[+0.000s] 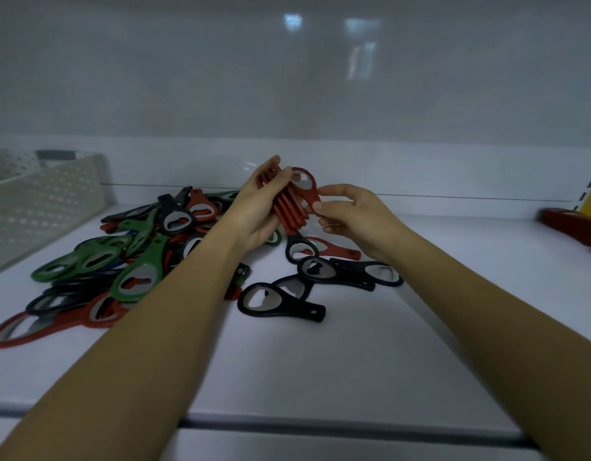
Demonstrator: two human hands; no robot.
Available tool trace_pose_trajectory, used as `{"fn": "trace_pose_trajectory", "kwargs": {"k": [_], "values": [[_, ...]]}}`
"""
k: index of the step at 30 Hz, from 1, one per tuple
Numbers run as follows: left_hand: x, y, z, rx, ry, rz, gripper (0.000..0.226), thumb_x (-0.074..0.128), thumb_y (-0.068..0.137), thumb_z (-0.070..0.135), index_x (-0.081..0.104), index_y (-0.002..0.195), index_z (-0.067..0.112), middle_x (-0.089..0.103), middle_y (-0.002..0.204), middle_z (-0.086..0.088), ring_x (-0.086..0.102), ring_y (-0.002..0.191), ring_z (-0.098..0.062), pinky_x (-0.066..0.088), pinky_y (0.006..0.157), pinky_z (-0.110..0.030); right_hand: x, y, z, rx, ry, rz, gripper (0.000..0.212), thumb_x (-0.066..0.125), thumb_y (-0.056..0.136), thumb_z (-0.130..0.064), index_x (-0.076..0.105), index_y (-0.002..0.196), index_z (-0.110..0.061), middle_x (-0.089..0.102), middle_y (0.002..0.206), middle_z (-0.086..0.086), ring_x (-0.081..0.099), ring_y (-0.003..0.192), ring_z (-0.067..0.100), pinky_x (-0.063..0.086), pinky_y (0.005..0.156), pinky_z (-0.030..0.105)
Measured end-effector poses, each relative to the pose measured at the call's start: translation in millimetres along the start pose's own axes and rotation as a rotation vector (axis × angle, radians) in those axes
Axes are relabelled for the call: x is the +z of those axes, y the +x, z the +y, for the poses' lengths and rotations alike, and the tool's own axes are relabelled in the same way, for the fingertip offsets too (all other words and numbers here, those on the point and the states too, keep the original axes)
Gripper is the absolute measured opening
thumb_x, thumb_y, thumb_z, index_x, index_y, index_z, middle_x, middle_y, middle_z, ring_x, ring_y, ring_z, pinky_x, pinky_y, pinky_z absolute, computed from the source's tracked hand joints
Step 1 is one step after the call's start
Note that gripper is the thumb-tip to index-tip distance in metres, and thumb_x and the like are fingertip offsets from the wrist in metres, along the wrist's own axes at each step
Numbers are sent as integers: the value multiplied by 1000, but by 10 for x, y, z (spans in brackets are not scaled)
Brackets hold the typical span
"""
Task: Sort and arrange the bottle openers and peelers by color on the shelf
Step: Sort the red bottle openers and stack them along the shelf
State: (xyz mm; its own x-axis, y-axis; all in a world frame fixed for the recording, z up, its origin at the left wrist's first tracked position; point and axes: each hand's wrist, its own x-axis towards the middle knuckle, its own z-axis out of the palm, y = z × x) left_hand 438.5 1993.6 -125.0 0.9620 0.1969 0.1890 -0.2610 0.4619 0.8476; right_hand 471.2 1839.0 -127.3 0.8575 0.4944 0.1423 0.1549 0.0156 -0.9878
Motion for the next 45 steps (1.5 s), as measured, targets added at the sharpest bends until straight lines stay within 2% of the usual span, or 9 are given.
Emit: {"fn": "trace_pose_trajectory", "kwargs": {"k": [6, 11, 16, 19, 23, 28, 34, 40, 45], "values": [[38, -40, 1, 20, 22, -122, 41, 45, 96, 7, 43, 130, 30, 56, 111, -13, 63, 99, -22, 53, 90, -36, 13, -15, -9, 53, 26, -69, 32, 58, 89, -9, 57, 120, -14, 64, 85, 2, 59, 70, 9, 52, 70, 18], [-8, -63, 43, 242, 549, -185, 49, 55, 92, 12, 42, 125, 46, 50, 118, -5, 56, 112, -14, 53, 84, -21, 34, -31, 4, 5, -190, -115, 31, 59, 89, -15, 59, 119, -22, 67, 101, 0, 63, 86, 10, 50, 85, 25], [-78, -74, -21, 250, 760, -223, 36, 67, 83, 14, 54, 108, 36, 53, 113, 9, 54, 110, -9, 50, 83, -18, -14, -12, 23, -13, -270, -33, 21, 61, 87, -16, 58, 108, -22, 64, 101, 1, 63, 91, 10, 50, 78, 18], [-99, -44, -54, 254, 714, -147, 24, 69, 81, 16, 58, 100, 29, 59, 106, -2, 60, 103, -19, 52, 89, -34, -34, -3, 61, 8, -288, -28, 21, 64, 85, -16, 58, 105, -21, 65, 101, 4, 63, 93, 12, 51, 81, 20], [-49, -44, -39, 268, 555, -100, 18, 62, 87, 15, 57, 103, 22, 58, 91, -6, 68, 83, -16, 56, 72, -28, 1, -17, 66, -10, -266, -116, 24, 69, 82, -21, 56, 102, -19, 68, 102, 6, 66, 95, 15, 50, 90, 28], [125, -83, 1, 228, 315, -91, 4, 53, 92, 12, 55, 91, 15, 57, 91, -4, 69, 77, -12, 58, 76, -30, 119, -67, 23, -70, -89, -135, 18, 65, 83, -6, 49, 82, -14, 69, 87, 11, 68, 73, 19, 56, 76, 29], [135, -77, -13, 261, 225, 40, 4, 56, 91, 14, 54, 87, 15, 58, 87, -1, 65, 81, -16, 56, 77, -32, 192, -107, 7, -59, -11, -150, 24, 65, 82, -1, 44, 79, -10, 66, 99, 10, 69, 83, 22, 58, 76, 30], [182, -105, 2, 265, 198, 54, 5, 53, 93, 18, 52, 90, 14, 55, 89, -3, 64, 84, -17, 55, 86, -37, 246, -104, -60, -96, -138, -52, 29, 65, 82, 3, 41, 70, -11, 66, 80, 13, 68, 72, 20, 57, 67, 24], [316, -182, -30, 206, 344, 36, 26, 38, 98, 36, 56, 110, 21, 59, 103, -2, 59, 98, -13, 46, 94, -38, 35, -271, -148, -72, -333, -21, 29, 69, 79, 0, 45, 68, -11, 68, 83, 14, 68, 74, 27, 57, 76, 36]]}}
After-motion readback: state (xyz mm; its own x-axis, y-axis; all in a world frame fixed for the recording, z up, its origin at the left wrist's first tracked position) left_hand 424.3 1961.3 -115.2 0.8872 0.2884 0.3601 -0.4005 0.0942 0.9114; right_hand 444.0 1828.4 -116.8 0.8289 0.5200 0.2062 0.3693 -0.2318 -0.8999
